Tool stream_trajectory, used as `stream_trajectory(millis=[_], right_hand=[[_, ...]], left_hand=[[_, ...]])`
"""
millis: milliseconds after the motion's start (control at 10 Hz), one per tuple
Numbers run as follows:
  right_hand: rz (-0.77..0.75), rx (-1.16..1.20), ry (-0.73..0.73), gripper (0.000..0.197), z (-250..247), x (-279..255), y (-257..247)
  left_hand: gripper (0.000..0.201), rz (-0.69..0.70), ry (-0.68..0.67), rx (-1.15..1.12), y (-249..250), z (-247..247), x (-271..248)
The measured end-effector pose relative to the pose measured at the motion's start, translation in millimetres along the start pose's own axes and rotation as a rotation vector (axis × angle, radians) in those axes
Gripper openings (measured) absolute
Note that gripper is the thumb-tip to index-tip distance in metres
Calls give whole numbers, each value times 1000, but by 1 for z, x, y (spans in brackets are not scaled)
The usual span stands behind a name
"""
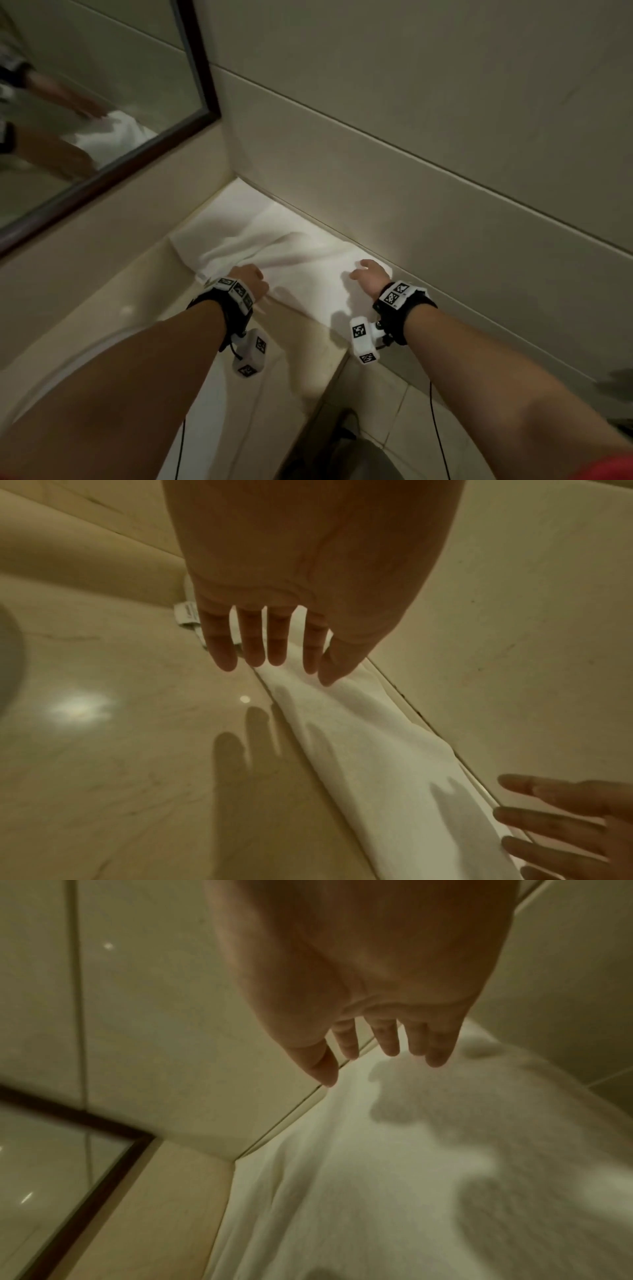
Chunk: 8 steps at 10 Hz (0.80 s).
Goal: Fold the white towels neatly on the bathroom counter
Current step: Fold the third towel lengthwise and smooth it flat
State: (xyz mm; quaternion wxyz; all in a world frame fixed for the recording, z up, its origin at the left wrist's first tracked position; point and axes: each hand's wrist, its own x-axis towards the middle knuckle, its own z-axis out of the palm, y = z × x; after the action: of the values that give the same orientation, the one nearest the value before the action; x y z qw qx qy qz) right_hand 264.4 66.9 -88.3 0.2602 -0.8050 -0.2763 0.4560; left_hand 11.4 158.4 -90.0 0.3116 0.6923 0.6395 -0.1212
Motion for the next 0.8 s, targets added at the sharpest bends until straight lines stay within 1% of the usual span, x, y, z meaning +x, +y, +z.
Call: stream_trajectory(millis=[100,200,300,400,500,600,700,800], right_hand=[[-95,-45,-58,53,19,-3,-28],[-150,-58,-142,51,42,2,-53],[-197,-113,-215,48,64,11,-73],[-255,-185,-309,48,85,25,-92],[-305,-233,-409,45,101,39,-112],[-328,-273,-521,39,114,54,-129],[-339,-318,-605,35,128,69,-143],[-352,-362,-676,33,142,79,-150]], left_hand=[[41,-74,8,-77,-16,-10,-3],[42,-165,32,-179,-38,-12,6],[47,-271,105,-348,-51,-17,12],[56,-375,154,-458,-59,-20,18],[50,-508,251,-665,-78,-12,47],[45,-546,263,-704,-73,-16,52],[42,-562,235,-830,-73,-28,56],[38,-617,198,-969,-70,-33,55]])
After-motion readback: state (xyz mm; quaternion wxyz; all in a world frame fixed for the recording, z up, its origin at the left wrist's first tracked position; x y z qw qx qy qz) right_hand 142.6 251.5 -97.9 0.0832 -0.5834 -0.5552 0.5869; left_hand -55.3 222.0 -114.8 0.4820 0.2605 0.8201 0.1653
